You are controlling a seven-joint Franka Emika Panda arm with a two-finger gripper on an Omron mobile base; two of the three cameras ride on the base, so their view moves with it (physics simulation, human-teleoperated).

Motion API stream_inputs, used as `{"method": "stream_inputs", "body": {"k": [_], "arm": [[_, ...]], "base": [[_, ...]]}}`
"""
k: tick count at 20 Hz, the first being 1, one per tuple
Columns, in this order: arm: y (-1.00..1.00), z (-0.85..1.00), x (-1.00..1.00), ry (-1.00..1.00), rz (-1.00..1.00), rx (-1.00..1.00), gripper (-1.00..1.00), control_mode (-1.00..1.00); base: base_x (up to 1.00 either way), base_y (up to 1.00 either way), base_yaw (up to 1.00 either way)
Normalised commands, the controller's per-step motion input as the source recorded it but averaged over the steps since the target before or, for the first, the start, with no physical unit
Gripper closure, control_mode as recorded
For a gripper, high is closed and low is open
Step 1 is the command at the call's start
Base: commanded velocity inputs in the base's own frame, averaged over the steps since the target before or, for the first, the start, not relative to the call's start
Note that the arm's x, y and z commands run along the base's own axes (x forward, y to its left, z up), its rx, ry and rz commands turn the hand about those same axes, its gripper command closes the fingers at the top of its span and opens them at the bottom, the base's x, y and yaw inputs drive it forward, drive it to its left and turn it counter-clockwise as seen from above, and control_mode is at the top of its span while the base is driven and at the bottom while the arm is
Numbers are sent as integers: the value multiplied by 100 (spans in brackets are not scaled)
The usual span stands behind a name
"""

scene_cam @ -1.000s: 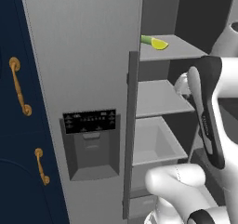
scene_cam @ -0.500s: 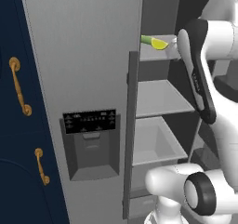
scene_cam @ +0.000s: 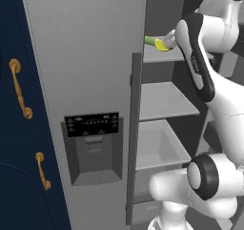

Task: Grab a lemon wedge from the fridge and one ice cube from the ice bowl, and put them in the glass of lemonade.

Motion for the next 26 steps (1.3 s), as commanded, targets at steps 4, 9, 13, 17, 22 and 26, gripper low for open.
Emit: {"method": "stream_inputs", "body": {"k": [4, 9, 13, 17, 22, 26], "arm": [[0, -4, 100, 9, 11, -4, -100, -100], [-37, 9, 100, 13, 1, 0, -100, -100], [-25, 0, 86, 10, 0, 0, -100, -100], [1, -17, 67, 7, 1, 0, -100, -100], [0, -13, 41, 8, 2, 0, -100, -100], [7, -32, 2, 12, 10, 0, -100, -100]], "base": [[0, 0, 0], [0, 0, 0], [0, 0, 0], [0, 0, 0], [0, 0, 0], [0, 0, 0]]}}
